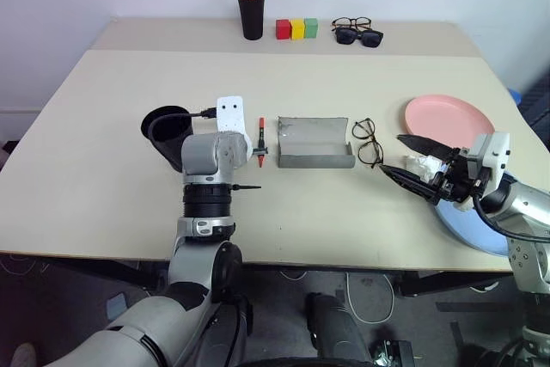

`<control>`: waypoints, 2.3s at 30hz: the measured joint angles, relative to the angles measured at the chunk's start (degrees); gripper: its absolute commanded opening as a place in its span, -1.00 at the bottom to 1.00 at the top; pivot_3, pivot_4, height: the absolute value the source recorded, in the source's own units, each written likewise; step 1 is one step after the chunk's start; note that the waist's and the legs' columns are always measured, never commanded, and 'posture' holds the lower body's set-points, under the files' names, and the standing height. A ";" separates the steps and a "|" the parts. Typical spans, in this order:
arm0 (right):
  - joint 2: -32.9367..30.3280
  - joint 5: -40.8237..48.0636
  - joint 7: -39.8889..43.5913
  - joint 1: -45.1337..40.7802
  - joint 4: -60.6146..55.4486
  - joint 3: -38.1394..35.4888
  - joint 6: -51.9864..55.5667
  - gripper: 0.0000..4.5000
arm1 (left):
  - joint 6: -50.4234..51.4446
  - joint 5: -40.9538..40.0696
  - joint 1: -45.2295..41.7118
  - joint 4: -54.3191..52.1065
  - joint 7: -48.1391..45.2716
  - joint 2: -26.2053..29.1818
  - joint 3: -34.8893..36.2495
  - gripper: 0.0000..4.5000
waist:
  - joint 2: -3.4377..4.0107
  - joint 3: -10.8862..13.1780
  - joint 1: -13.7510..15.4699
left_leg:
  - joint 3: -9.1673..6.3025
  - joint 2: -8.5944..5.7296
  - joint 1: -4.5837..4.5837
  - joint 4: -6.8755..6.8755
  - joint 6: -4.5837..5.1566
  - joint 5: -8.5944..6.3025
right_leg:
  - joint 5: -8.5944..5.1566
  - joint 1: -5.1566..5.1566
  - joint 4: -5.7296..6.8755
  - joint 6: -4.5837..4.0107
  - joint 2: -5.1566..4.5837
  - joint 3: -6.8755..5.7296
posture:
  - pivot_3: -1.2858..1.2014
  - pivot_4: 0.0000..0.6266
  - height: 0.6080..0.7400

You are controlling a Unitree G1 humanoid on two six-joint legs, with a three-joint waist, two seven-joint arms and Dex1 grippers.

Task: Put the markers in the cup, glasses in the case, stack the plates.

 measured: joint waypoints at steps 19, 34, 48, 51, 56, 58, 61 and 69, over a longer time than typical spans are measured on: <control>-0.13 -0.13 0.17 -6.31 3.30 1.47 1.24 0.44 | -58.47 12.62 23.26 -24.51 -6.66 21.13 -13.02 -0.98 | 0.06 -0.04 0.20 | 0.05 0.02 0.04 0.02 0.00 0.02 | 0.03 0.02 0.00 -0.16 -0.07 0.02 | 0.03 -0.52 1.00; 2.25 1.36 2.50 -9.04 4.16 4.58 1.76 0.44 | -82.63 13.36 32.61 -9.19 1.32 14.82 -6.04 -0.98 | 0.05 -0.05 0.29 | 0.05 -0.03 0.01 0.07 0.01 0.01 | 0.05 0.04 0.00 -0.12 -0.13 0.01 | 0.03 -0.52 1.00; 3.48 1.57 3.77 -11.06 4.12 6.12 1.70 0.44 | -80.45 12.70 35.05 -13.11 -0.80 13.09 -6.38 -0.98 | 0.05 -0.05 0.11 | 0.05 -0.02 0.04 0.06 0.01 0.01 | 0.05 0.03 0.02 -0.11 -0.11 0.00 | 0.03 -0.52 1.00; 3.48 1.60 4.14 -11.23 4.15 6.12 1.70 0.44 | -79.01 12.53 36.99 -14.91 -1.51 13.08 -6.22 -0.98 | 0.05 -0.05 0.14 | 0.05 -0.02 0.04 0.06 0.01 0.01 | 0.05 0.03 0.03 -0.11 -0.11 0.00 | 0.03 -0.52 1.00; 3.82 1.73 5.38 -11.25 4.15 6.14 1.70 0.44 | -78.64 12.58 38.26 -15.70 -1.81 13.10 -5.83 -0.98 | 0.05 -0.06 0.18 | 0.05 -0.02 0.04 0.06 0.01 0.01 | 0.05 0.04 0.02 -0.12 -0.11 0.00 | 0.03 -0.52 1.00; 3.88 1.77 5.96 -11.25 4.15 6.19 1.68 0.44 | -78.60 12.62 38.38 -15.79 -1.80 13.10 -5.83 -0.98 | 0.05 -0.06 0.18 | 0.04 -0.02 0.04 0.06 0.01 0.01 | 0.05 0.04 0.03 -0.12 -0.11 0.00 | 0.03 -0.52 1.00; 3.92 1.99 6.72 -11.24 4.14 6.24 1.60 0.44 | -78.54 12.69 38.38 -15.83 -1.75 13.03 -5.83 -0.98 | 0.05 -0.06 0.17 | 0.04 -0.02 0.03 0.06 0.01 0.01 | 0.05 0.04 0.02 -0.12 -0.11 0.00 | 0.03 -0.52 1.00; 4.00 2.55 8.57 -11.13 4.08 6.24 0.71 0.44 | -78.52 12.78 38.38 -15.86 -1.65 12.81 -5.83 -0.98 | 0.05 -0.06 0.17 | 0.04 -0.02 0.04 0.06 0.01 0.01 | 0.05 0.03 0.03 -0.12 -0.11 0.00 | 0.03 -0.52 1.00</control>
